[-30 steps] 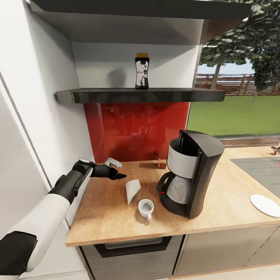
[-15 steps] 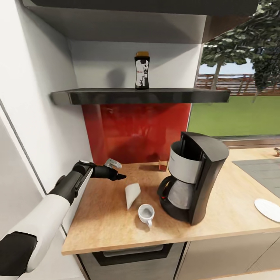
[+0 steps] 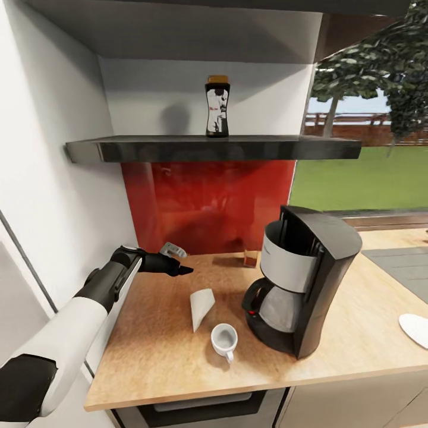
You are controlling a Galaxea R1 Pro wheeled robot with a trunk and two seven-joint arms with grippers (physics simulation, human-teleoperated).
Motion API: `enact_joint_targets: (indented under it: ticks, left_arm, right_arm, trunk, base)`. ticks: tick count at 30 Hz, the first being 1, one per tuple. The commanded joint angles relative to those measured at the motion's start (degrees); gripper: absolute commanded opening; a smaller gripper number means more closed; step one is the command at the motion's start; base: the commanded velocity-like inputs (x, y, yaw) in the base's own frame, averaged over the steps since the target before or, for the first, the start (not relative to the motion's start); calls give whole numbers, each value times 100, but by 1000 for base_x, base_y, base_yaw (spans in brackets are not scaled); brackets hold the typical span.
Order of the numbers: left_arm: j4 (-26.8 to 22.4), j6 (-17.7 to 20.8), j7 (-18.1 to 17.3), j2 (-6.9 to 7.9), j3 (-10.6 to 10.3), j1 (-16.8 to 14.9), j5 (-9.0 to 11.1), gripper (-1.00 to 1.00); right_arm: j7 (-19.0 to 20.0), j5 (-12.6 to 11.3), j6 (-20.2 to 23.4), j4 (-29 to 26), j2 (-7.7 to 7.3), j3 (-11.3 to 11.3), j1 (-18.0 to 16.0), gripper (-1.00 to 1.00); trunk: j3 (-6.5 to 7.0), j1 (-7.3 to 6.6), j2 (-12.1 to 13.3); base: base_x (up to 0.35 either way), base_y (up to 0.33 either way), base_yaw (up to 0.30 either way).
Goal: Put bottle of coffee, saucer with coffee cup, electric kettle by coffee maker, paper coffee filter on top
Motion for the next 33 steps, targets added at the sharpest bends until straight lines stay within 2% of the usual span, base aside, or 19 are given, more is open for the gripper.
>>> enact_joint_targets:
  ticks: [1,6,8,9,13,20,22,26,33]
  left_arm:
    - [-10,2,-38,3,-5,-3,-52,100]
    - [-12,-25,-78,3,-61,14,-44,100]
    - [-12,-26,-218,4,-272,24,-48,100]
    - [-10,-20,-357,8,-452,27,-52,100]
    - [-5,-24,-771,37,-679,26,-59,100]
    - [12,-27,-970,84,-699,22,-60,100]
    - [24,-29,-1145,110,-699,22,-67,100]
    - [30,-28,-1371,182,-692,25,-201,100]
    - [40,-29,-1450,213,-690,39,-315,100]
  right_arm:
    - [-19,-1,-9,-8,2,2,1,100]
    - [-19,-1,-9,-8,2,2,1,100]
    - [-19,-1,-9,-8,2,2,1,100]
    - [-19,-1,-9,-8,2,2,1,100]
    - [-19,-1,-9,-8,2,2,1,100]
    - [-19,-1,-11,-8,2,2,1,100]
    - [-19,-1,-15,-8,2,2,1,100]
    - [-19,-1,-15,-8,2,2,1,100]
    - [-19,-1,-15,-8,2,2,1,100]
  trunk:
    - [-12,6,-12]
    - [-12,6,-12]
    - [-12,6,-12]
    - [-12,6,-12]
    - [-12,6,-12]
    - [-12,6,-12]
    - [-12,6,-12]
    - [-12,6,-12]
    - [-12,6,-12]
  base:
    - [117,0,0]
    - [37,0,0]
    - [7,0,0]
    - [3,0,0]
    - [1,0,0]
    - [0,0,0]
    - [0,0,0]
    - [0,0,0]
    - [40,0,0]
